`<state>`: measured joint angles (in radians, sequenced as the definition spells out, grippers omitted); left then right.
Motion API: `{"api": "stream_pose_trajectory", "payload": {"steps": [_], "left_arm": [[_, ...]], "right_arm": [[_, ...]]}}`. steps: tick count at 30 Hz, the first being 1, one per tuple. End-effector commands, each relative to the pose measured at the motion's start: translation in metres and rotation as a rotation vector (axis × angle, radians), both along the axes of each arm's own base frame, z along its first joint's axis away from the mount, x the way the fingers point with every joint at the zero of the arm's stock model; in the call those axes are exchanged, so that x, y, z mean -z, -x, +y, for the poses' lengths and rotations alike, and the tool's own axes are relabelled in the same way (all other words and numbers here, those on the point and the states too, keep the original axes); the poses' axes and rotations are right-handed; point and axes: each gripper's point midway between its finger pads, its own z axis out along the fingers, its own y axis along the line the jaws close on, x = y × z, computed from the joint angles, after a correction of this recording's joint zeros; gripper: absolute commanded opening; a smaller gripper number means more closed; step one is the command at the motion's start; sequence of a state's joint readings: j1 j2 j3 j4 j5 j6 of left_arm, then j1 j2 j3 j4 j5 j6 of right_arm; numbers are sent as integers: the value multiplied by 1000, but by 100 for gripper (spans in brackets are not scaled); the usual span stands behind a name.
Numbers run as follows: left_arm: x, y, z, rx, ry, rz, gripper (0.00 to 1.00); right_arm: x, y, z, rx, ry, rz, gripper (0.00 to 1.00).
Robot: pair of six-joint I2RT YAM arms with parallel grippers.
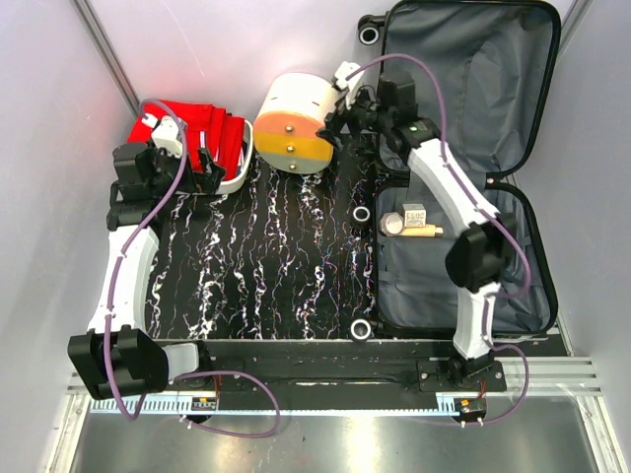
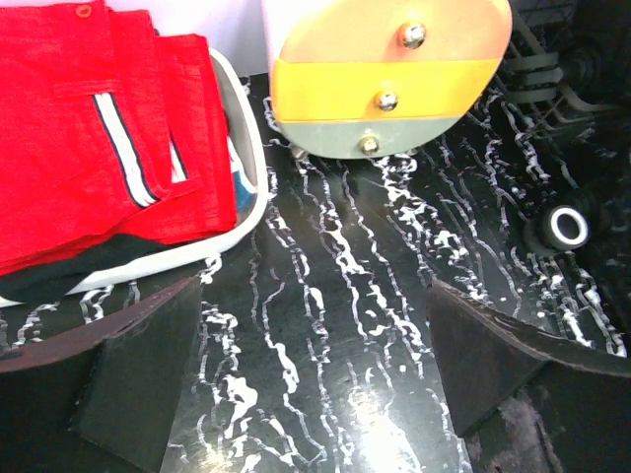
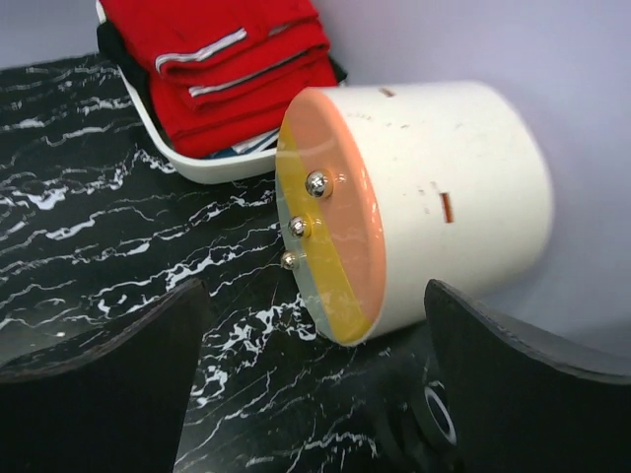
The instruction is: Open, take out, and arrange the luggage
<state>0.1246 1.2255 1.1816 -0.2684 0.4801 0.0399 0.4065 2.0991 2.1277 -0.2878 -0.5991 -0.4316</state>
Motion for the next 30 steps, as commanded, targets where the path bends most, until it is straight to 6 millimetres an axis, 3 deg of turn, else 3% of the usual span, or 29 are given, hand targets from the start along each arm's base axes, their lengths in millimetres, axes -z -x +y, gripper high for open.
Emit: {"api": "stream_pose_trajectory", "payload": {"steps": [1,2,3,4,5,7,8,10,11,15,17,18,19,20,21,22,23,24,26,27,28,30], "left_arm": [[5,8,-23,59,91,28,99],[5,5,-29,62,118,16,99],[9,6,-38,76,152,27,99],[26,6,-45,59,217,75,98],[22,0,-50,55,245,44,98],[41,-7,-63,36,345,128,95],[39,-12,-77,67,371,113,93],[50,-23,-97,100,431,138,89],[53,-28,-103,110,445,136,88],[65,-53,-129,153,485,91,77],[78,-74,-136,141,518,99,71],[98,-84,-140,126,525,140,69],[93,-96,-142,126,538,124,64],[97,-103,-143,129,541,128,61],[117,-112,-146,125,540,163,59],[108,-123,-149,144,545,125,56],[111,-130,-151,143,543,120,54],[127,-139,-152,127,543,141,53],[125,-158,-147,81,546,107,51],[142,-164,-148,73,539,120,51],[139,-173,-147,76,528,86,50],[159,-183,-145,40,519,113,49]], "right_arm": [[-96,49,-50,135,-64,-87,100],[-78,55,-60,155,-44,-40,100],[-91,71,-75,181,-53,-44,100],[-86,73,-91,217,-47,-22,100],[-63,77,-104,250,-30,38,100],[-62,96,-129,305,-53,97,100],[-40,95,-155,364,-47,159,100],[-30,112,-174,381,-55,205,100],[-8,117,-186,404,-33,252,99],[14,144,-200,417,0,311,100],[23,149,-203,436,7,335,100],[26,150,-204,445,4,358,100],[27,151,-204,450,7,365,100],[30,147,-208,473,14,375,100],[31,146,-210,485,21,381,100],[34,144,-213,495,31,385,100],[38,138,-219,533,49,384,100],[39,134,-224,562,52,385,100],[35,127,-233,606,53,385,100],[36,126,-235,610,64,379,100],[37,124,-240,627,71,378,100],[40,125,-241,625,87,385,100]]}}
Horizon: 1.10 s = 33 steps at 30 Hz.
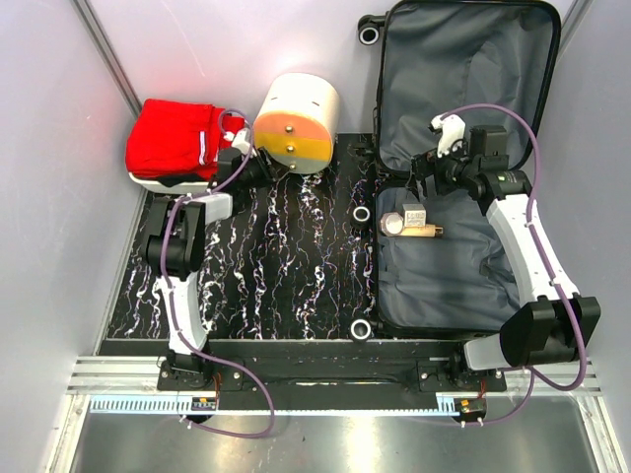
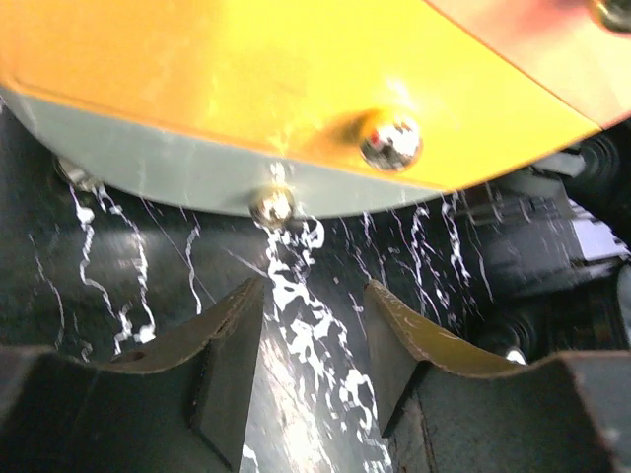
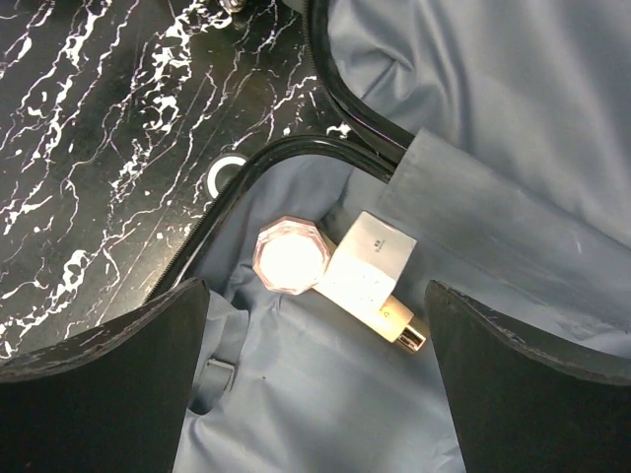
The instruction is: Open, take out, and arrange the luggage
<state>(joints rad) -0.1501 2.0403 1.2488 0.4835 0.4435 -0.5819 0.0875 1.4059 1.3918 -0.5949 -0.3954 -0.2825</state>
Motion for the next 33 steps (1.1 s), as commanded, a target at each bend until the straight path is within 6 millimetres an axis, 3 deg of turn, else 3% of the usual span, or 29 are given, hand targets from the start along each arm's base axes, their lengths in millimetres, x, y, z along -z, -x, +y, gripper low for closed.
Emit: {"api": "stream_pose_trajectory", "payload": {"steps": [1,8,21,33], "left_arm": [[-31,-43,-1,-58,-1,-182,48],[-14,-51,-20,-39,-5,-178,48],[-2,-77,-19,-126,17,-111,47],[16,-83,-20,-147,50,-14,45]], "right_arm": [[-12,-8,-16,56,45,-28,100],[-14,-6,-25,76,86,-43,100],[-13,-11,-29,102,88,-33,100],[-13,-15,-31,113,94,-32,100]]}}
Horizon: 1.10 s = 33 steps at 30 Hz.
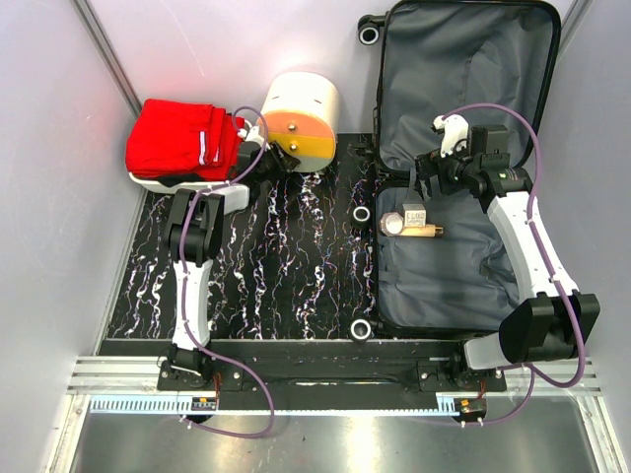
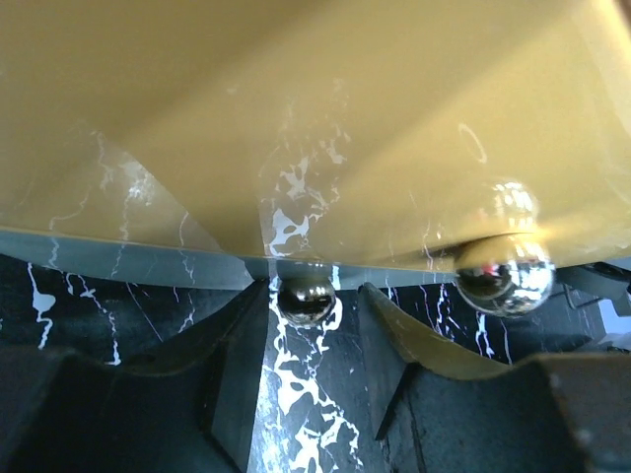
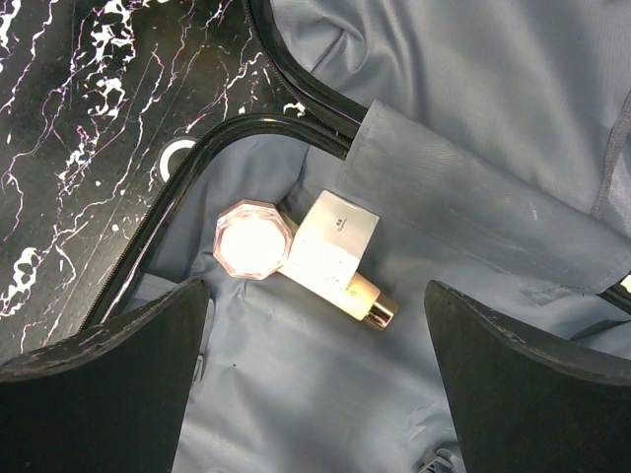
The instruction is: Open, take out, and arrange the luggage
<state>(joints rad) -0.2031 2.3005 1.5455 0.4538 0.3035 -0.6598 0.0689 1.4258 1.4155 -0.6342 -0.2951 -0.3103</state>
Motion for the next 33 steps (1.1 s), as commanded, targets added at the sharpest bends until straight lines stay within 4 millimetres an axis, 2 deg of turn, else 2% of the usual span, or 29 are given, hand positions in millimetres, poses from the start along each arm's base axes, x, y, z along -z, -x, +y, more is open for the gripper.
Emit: {"api": "stream_pose_trajectory", "payload": {"steps": [1,3,7,10,12,13,15,16,17,19,23,25,26,28,29,31,33], "left_arm": [[-13,-17,4,-50,29,-28,47],[-11,-19,4,-58,34,-22,47],[-14,-22,3,-53,36,-38,36],[-23,-19,-1,-31,27,-86,20],[-29,-14,-4,-12,20,-120,4],[-29,-12,-6,-9,20,-119,0],[-28,-6,-3,-20,26,-109,0],[-36,-3,-3,-19,29,-123,0],[-28,2,-1,-23,24,-105,0],[-33,8,1,-28,32,-109,0],[-27,24,1,-22,16,-101,0],[-33,30,-2,-13,20,-111,0],[-26,37,-2,-11,17,-93,0],[-30,44,-5,-7,17,-99,0],[-23,51,-4,-10,20,-77,0],[-25,58,-7,-9,25,-77,0],[-18,65,-7,-12,26,-59,0]], "right_arm": [[-20,-9,-6,27,16,-51,100],[-20,-9,-6,28,15,-52,100],[-19,-8,-7,31,17,-51,100],[-19,-8,-8,33,16,-47,100],[-18,-7,-8,32,17,-46,100],[-19,-6,-8,31,18,-48,100],[-18,-5,-7,28,18,-46,100],[-18,-3,-7,27,20,-46,100],[-18,-3,-8,26,22,-46,100],[-18,0,-7,22,20,-47,100],[-16,3,-8,22,21,-41,100],[-16,6,-7,16,21,-42,100],[-15,7,-7,13,22,-39,100],[-15,9,-8,9,31,-42,100],[-14,10,-9,10,34,-38,100],[-15,11,-8,7,34,-40,100],[-14,14,-8,4,34,-35,100]]}}
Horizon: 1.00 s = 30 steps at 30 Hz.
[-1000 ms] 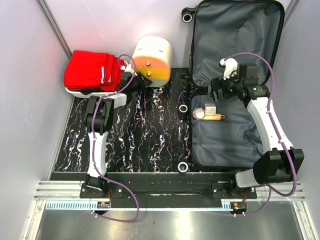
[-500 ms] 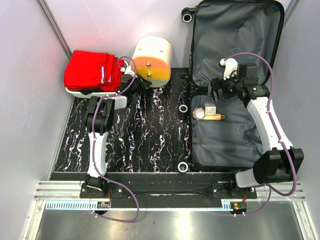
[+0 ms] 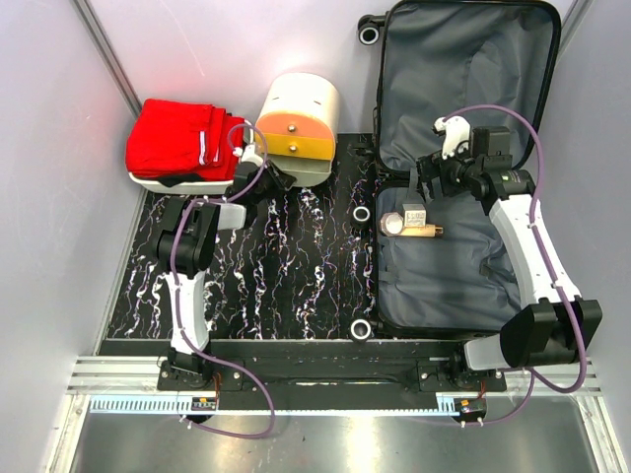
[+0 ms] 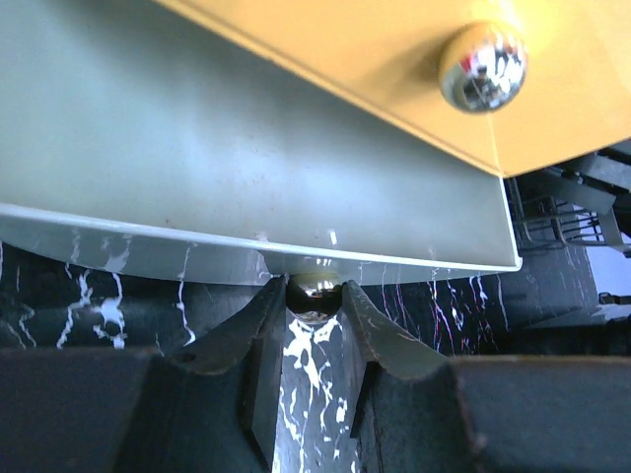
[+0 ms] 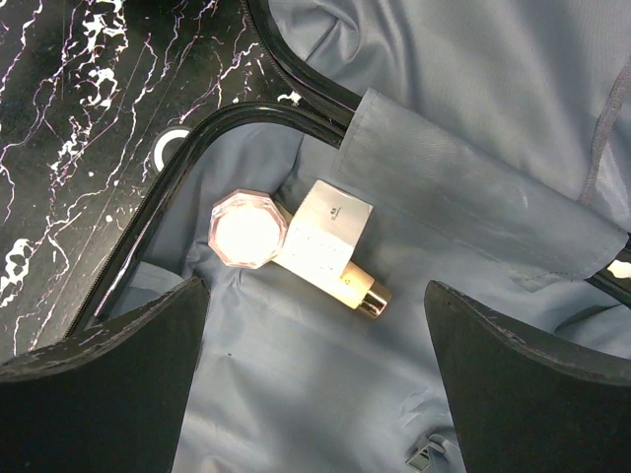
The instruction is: Open, take out, and arrange the luggage
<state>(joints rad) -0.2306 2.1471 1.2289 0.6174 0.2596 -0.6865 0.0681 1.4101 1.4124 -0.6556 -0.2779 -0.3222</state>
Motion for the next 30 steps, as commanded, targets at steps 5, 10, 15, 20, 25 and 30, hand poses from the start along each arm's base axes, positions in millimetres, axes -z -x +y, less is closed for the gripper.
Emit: {"api": "stream_pose_trajectory", "payload": {"steps": [5,10,15,20,25,30], "left_arm": [[-28,20,-8,-3,27,-61,0],[-29,31,-7,2,24,-58,0],[-27,42,-4,0,21,-49,13],[-41,45,-1,-3,8,-73,66],[-80,60,4,71,-52,-147,94],[-102,88,8,256,-150,-175,99]], "right_arm": [[-8,17,-5,-24,32,-17,100],[5,26,-2,-64,27,44,100],[13,33,0,-104,28,81,100],[17,39,0,-187,62,112,100],[27,42,-1,-342,123,149,100],[75,43,-16,-444,246,227,100]]}}
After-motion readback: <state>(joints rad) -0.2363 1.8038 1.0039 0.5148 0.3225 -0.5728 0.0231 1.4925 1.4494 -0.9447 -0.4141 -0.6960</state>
